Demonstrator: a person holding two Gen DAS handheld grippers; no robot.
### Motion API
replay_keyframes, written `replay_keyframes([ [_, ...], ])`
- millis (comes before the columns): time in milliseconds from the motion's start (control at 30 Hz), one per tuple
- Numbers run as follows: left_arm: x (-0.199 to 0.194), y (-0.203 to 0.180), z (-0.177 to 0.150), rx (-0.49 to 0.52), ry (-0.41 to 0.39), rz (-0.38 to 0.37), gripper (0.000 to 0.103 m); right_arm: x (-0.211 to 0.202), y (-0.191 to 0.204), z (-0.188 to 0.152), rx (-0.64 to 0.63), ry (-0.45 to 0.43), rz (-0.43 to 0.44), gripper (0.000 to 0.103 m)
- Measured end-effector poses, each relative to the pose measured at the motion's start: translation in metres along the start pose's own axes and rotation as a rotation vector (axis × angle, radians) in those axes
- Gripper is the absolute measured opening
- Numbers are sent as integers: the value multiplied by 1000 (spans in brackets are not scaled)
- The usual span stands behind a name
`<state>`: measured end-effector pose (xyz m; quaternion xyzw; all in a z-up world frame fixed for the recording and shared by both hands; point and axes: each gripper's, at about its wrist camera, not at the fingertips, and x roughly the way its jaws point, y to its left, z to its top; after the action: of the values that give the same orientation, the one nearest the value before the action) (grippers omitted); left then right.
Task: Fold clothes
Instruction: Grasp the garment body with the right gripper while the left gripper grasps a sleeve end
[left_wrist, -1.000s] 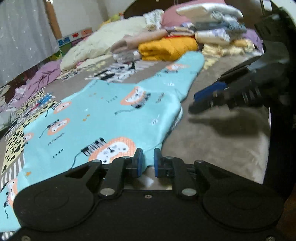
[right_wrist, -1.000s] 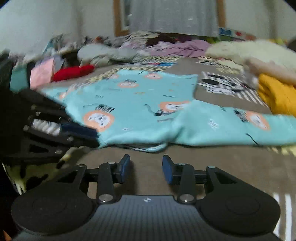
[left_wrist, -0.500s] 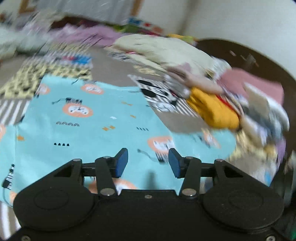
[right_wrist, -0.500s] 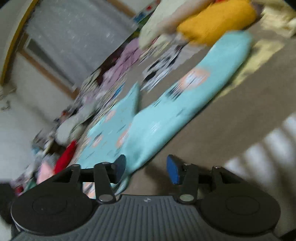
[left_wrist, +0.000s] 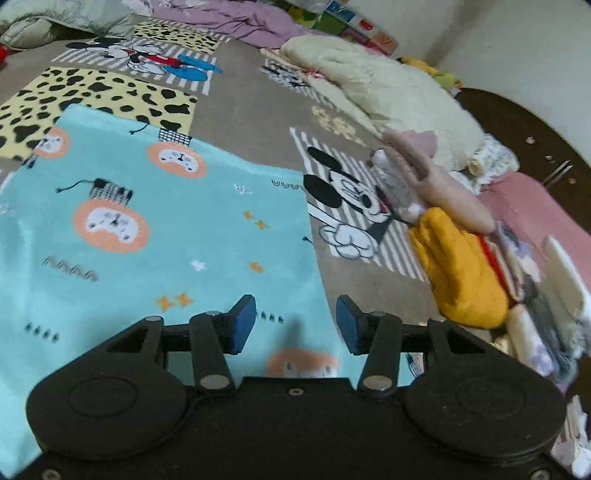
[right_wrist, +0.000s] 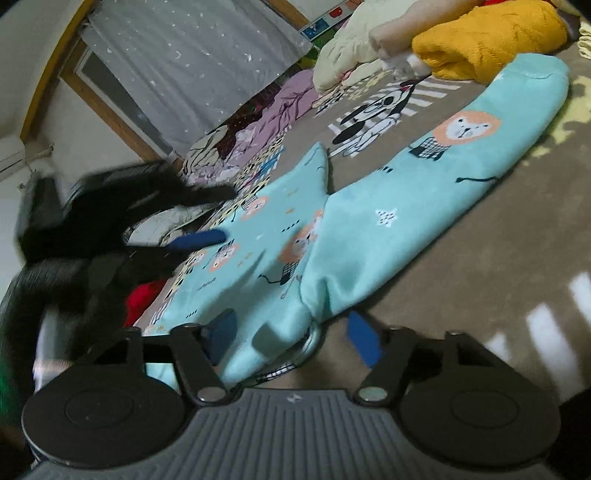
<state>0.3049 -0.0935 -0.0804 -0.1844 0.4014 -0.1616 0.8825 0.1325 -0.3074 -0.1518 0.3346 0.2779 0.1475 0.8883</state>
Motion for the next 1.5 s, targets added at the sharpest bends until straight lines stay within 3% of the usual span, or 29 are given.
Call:
replay_keyframes([
  [100, 23, -16, 8, 59, 10, 41, 47, 0, -1, -4, -31, 2, -10, 52],
  [200, 48, -33, 15, 117, 27, 80, 47, 4, 14, -8, -154, -2, -56, 41],
  [267, 65, -44, 18, 155, 37, 97, 47, 5, 17, -9, -198, -6, -86, 28],
  [433, 99, -70, 24, 298, 40, 185, 47, 5, 27, -10, -281, -10, -122, 25],
  [500, 111, -81, 24, 401, 30, 253, 47, 4, 28, -11, -294, -12, -125, 25],
  [633, 129, -84, 30, 481, 54, 322, 35, 3, 26, -11, -289, -20, -120, 25],
  [700, 131, -80, 34, 476, 63, 324, 29, 3, 29, -12, -311, -23, -127, 25],
  [800, 126, -72, 40, 451, 60, 300, 9, 4, 32, -14, -348, -18, -136, 25],
  [833, 125, -70, 42, 442, 60, 292, 7, 4, 34, -14, -364, -18, -141, 25],
  [1200, 94, -27, 67, 301, 17, 192, 6, -2, 65, -26, -627, -82, -208, 25],
  [1500, 65, 17, 86, 157, -29, 111, 5, -1, 95, -44, -867, -115, -192, 23],
])
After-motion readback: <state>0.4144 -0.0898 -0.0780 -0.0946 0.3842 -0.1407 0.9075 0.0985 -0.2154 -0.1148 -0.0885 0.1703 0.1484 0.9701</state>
